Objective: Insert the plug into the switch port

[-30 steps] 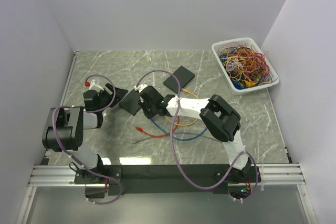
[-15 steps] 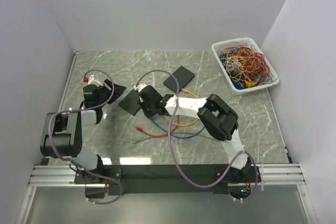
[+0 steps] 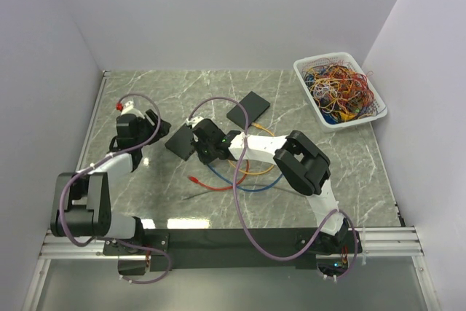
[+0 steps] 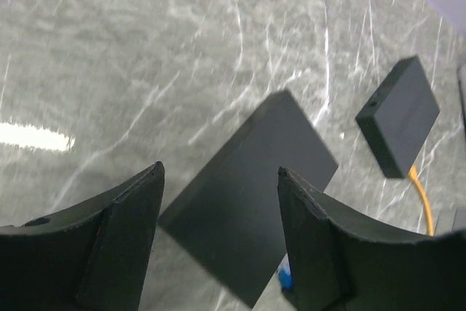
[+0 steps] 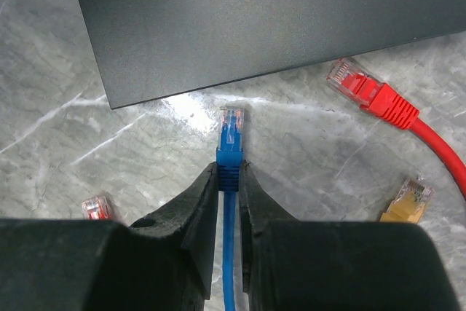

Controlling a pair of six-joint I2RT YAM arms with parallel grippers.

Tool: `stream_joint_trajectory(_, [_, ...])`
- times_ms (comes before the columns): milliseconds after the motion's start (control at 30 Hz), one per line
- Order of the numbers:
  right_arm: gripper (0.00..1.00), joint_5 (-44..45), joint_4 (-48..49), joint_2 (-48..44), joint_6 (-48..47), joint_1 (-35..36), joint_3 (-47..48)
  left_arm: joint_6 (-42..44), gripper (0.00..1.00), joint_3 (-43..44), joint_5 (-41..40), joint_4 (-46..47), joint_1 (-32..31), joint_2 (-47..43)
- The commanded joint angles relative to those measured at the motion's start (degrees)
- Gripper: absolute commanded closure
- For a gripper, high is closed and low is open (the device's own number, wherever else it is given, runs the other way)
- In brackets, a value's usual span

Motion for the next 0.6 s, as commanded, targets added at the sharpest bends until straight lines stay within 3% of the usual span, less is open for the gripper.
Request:
stream_joint_trajectory(0, [1.0, 0.1, 0.0, -2.4, 0.6, -0.3, 0.4, 2.4, 0.3, -2.9, 0.8, 3.1, 0.0, -3.4])
stream_joint_trajectory(167, [1.0, 1.0, 0.4, -3.5, 0.5, -0.2, -0.8, 1.8, 0.3, -3.5, 2.3, 4.9, -0.1, -2.4])
stream_joint_trajectory(367, [1.0, 2.8, 0.1, -3.5, 0.0, -0.2, -1.1, 1.3, 0.35, 1.3, 1.8, 1.1, -0.1, 4.2])
stream_joint_trajectory(567, [1.0, 3.5, -0.2, -2.1, -0.4, -0.2, 0.8, 0.8, 0.36, 1.9, 0.4, -0.6, -2.3, 4.8])
